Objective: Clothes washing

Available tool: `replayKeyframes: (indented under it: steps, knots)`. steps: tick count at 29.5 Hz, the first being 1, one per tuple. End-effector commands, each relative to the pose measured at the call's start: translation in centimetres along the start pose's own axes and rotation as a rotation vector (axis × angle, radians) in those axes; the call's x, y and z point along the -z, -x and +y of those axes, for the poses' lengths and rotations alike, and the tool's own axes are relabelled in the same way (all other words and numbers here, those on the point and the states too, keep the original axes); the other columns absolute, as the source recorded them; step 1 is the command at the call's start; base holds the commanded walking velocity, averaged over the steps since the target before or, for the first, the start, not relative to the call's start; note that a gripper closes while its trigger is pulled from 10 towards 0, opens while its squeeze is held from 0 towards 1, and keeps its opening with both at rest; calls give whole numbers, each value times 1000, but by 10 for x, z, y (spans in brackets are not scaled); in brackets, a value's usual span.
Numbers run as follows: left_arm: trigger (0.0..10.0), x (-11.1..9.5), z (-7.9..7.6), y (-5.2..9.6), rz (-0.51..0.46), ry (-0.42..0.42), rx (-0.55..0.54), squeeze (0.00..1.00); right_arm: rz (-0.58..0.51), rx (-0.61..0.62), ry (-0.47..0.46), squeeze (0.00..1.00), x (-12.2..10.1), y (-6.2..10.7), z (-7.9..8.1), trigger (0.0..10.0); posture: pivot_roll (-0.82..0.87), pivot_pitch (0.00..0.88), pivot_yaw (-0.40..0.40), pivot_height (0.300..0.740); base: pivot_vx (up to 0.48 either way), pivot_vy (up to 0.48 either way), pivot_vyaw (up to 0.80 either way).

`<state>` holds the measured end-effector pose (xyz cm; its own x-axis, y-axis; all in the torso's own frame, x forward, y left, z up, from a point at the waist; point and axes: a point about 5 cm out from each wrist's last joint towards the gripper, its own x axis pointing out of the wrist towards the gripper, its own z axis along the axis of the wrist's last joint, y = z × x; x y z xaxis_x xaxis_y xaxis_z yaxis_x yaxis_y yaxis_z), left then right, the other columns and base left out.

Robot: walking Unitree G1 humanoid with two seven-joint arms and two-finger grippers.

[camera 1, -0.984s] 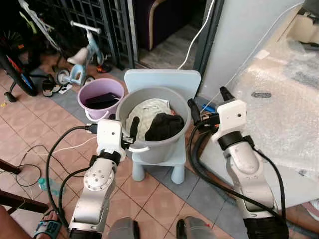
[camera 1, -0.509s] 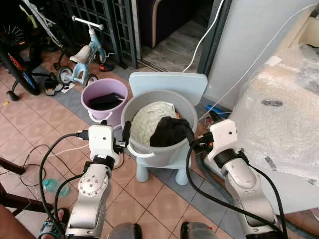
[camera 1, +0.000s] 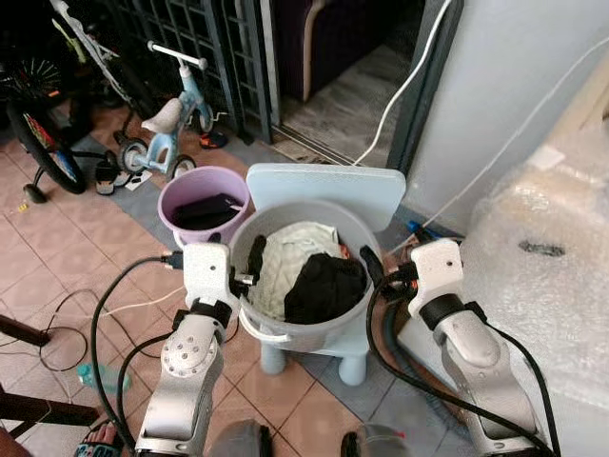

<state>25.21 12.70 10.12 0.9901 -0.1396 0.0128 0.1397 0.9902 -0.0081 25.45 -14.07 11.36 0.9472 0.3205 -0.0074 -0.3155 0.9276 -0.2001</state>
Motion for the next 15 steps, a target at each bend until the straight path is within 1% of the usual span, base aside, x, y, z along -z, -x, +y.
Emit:
replayKeyframes:
  steps: [1, 4, 5, 6, 7, 8, 9, 11, 12, 13, 14, 15]
  knots:
    - [10000, 3, 8, 3, 22, -19, -33, 0, 11, -42, -22, 0, 2, -1, 11, 10000, -24, 151, 31, 740, 0, 0, 0]
    - [10000, 7, 11, 2, 50, -32, -66, 0, 62, -26, -46, 0, 11, 0, 10, 10000, -22, 153, 31, 740, 0, 0, 0]
    - [10000, 7, 11, 2, 50, -32, -66, 0, 62, -26, -46, 0, 11, 0, 10, 10000, -22, 153, 31, 740, 0, 0, 0]
    - [10000, 10, 12, 3, 69, -33, -76, 0, 102, -25, -29, 0, 18, 1, 10, 10000, -21, 156, 30, 740, 0, 0, 0]
    - [10000, 11, 12, 3, 80, -23, -76, 0, 134, -32, -32, 0, 22, 1, 11, 10000, -21, 156, 30, 740, 0, 0, 0]
    - [10000, 11, 12, 3, 80, -23, -76, 0, 134, -32, -32, 0, 22, 1, 11, 10000, -21, 156, 30, 740, 0, 0, 0]
    - [10000, 14, 12, 5, 113, -13, -83, 0, 188, -38, -9, 0, 30, 2, 10, 10000, -12, 158, 27, 740, 0, 0, 0]
    - [10000, 16, 14, 7, 132, -12, -93, 0, 231, -37, 6, 0, 36, 2, 9, 10000, -1, 161, 23, 740, 0, 0, 0]
    - [10000, 16, 15, 7, 134, -16, -92, 0, 270, -34, -1, 0, 40, 1, 7, 10000, 6, 164, 22, 740, 0, 0, 0]
    - [10000, 15, 16, 9, 126, -38, -88, 0, 318, -37, -4, 0, 46, -1, 5, 10000, 25, 173, 18, 740, 0, 0, 0]
    - [10000, 15, 16, 9, 126, -38, -88, 0, 318, -37, -4, 0, 46, -1, 5, 10000, 25, 173, 18, 740, 0, 0, 0]
    - [10000, 15, 18, 12, 129, -50, -87, 0, 359, -42, 8, 0, 51, -3, 3, 10000, 36, 179, 16, 740, 0, 0, 0]
